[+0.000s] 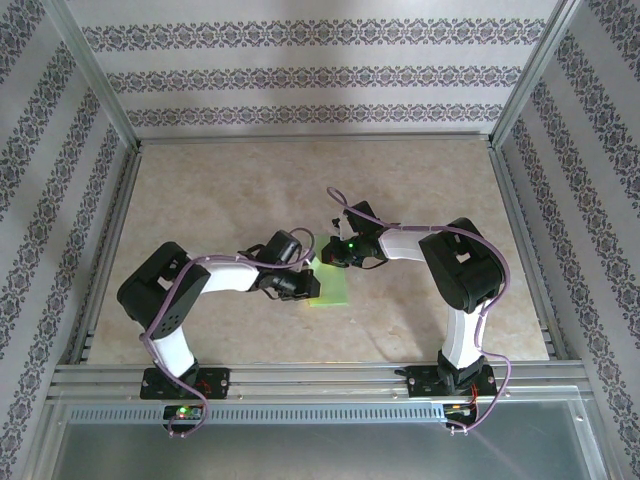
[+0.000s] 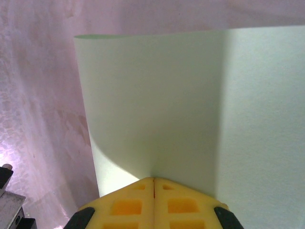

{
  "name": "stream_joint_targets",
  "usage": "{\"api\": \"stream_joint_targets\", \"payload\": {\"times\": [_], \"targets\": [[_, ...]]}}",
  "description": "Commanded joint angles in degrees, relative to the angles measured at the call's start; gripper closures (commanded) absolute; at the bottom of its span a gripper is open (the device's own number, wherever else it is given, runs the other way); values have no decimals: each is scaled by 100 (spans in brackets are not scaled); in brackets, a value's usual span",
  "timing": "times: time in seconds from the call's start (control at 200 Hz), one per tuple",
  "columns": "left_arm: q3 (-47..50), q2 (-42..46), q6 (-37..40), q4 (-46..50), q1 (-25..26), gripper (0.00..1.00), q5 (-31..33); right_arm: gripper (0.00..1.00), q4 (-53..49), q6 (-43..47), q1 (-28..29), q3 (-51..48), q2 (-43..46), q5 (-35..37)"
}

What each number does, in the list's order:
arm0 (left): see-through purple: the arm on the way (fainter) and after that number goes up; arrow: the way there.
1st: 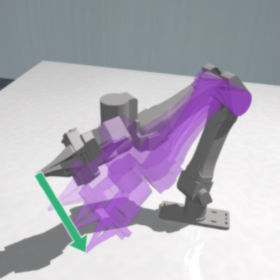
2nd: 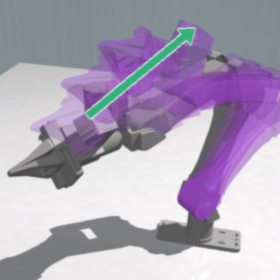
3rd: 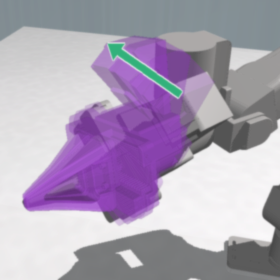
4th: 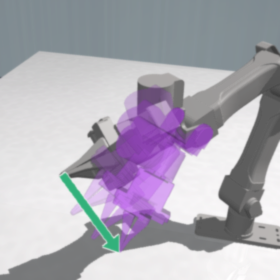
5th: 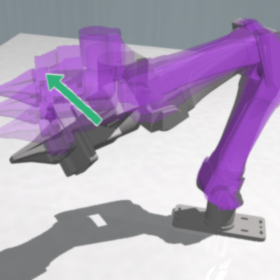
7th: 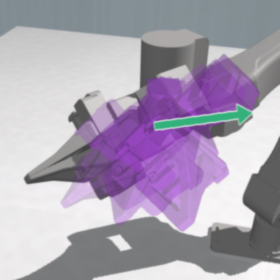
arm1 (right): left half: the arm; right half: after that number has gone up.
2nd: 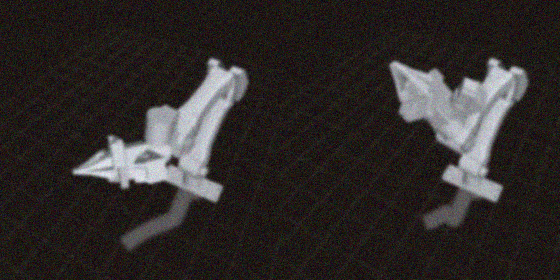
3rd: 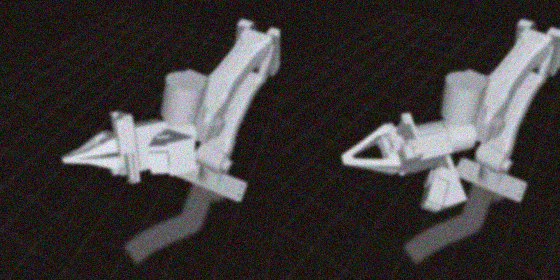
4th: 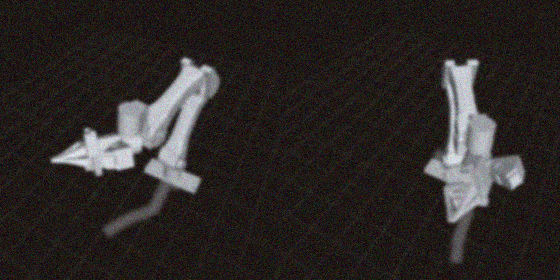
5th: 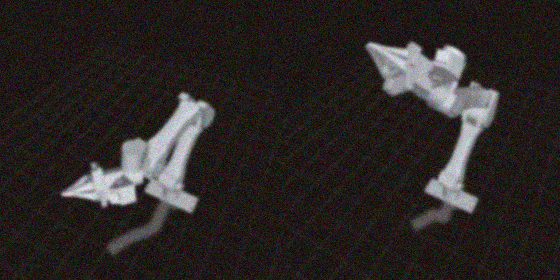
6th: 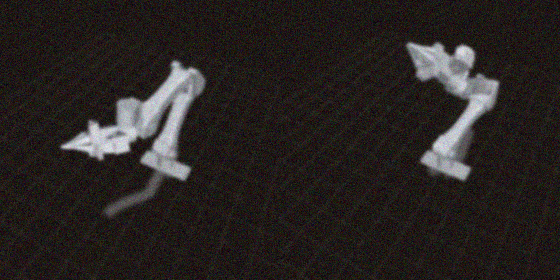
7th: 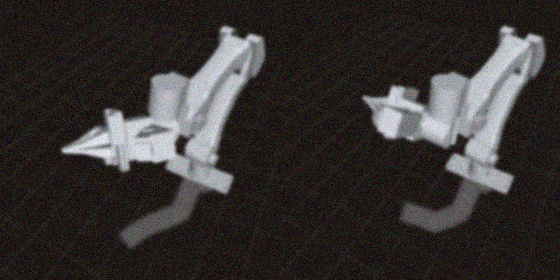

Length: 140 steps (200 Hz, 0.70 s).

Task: Fold a paper plane with a square sheet of paper (fold left side to right side)
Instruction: First fold the square sheet of paper in half at the center of the table.

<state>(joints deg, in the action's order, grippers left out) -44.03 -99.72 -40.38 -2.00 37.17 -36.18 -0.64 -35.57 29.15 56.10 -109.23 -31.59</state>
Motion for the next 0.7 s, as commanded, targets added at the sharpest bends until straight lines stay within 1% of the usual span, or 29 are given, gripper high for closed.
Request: {"api": "stream_joint_targets", "payload": {"times": [0.0, 0.22, 0.37, 0.46, 0.565, 0.63, 0.695], "targets": [[285, 164, -41, 594, 162, 88, 32, 100, -632, 146, -14, -187, -301, 654], [473, 510, -27, 909, 265, 88, 60, 100, -639, 165, -14, -189, -305, 637], [378, 760, 68, 1141, 249, 88, 38, 100, -636, 190, -14, -187, -300, 611], [180, 981, 159, 1345, 116, 88, 68, 100, -621, 202, -6, -192, -292, 586], [-84, 1173, 269, 1412, -160, 88, 33, 100, -621, 215, -6, -181, -285, 567], [-307, 1097, 434, 1468, -307, 88, 31, 100, -613, 209, 3, -177, -274, 573], [-541, 839, 590, 1526, -414, 88, 24, 100, -613, 204, 8, -169, -264, 580]]}}
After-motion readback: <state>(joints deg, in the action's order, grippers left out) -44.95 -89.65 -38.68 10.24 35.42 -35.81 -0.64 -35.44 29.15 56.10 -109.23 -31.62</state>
